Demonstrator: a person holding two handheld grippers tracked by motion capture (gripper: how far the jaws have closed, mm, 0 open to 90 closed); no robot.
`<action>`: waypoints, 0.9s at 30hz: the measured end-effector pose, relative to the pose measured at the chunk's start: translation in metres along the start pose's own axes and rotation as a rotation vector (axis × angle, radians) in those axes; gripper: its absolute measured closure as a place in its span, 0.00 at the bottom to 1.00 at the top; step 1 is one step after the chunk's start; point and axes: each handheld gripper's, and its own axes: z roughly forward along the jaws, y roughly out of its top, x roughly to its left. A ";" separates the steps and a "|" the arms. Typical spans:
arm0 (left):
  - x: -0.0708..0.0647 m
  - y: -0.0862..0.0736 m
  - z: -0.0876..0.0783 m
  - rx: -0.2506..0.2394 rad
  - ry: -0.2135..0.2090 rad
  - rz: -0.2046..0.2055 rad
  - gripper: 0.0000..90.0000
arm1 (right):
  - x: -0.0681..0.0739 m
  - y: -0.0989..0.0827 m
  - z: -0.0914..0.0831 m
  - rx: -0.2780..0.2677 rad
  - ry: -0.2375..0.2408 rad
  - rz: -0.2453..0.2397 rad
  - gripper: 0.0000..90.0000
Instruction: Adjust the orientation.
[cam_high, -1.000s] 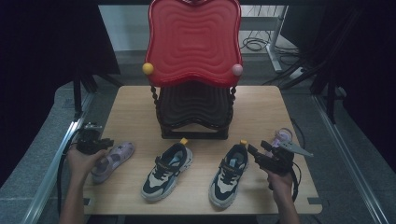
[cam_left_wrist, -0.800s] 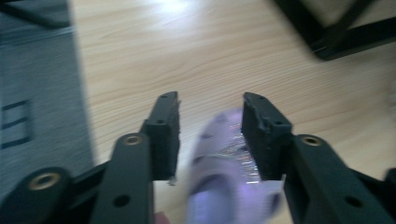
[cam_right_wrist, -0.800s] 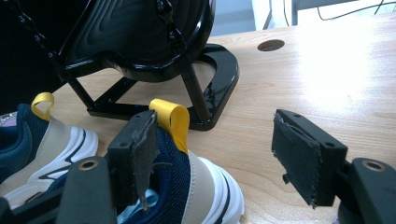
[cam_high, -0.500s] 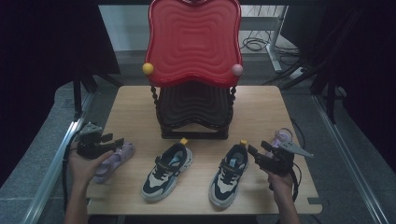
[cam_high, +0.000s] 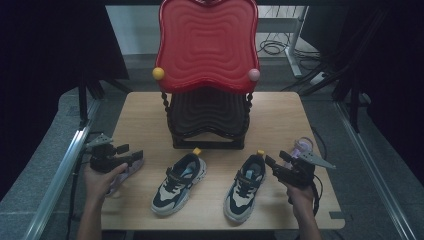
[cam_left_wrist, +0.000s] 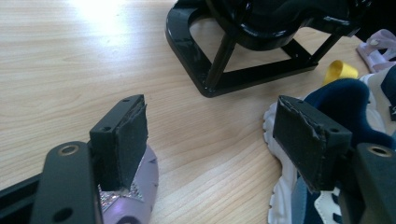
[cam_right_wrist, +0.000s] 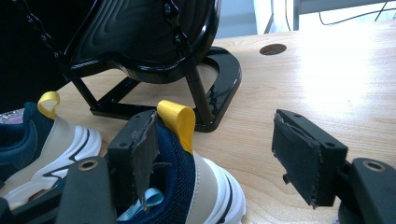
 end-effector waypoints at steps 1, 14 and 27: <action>0.001 -0.001 0.001 0.011 0.003 -0.001 0.32 | 0.000 0.000 0.001 0.003 0.000 -0.001 0.36; -0.014 -0.007 0.005 0.074 0.093 0.090 0.34 | 0.001 -0.001 0.005 0.044 0.000 -0.049 0.35; -0.019 -0.013 0.007 0.092 0.082 0.088 0.29 | -0.014 0.015 -0.015 0.128 -0.063 -0.156 0.48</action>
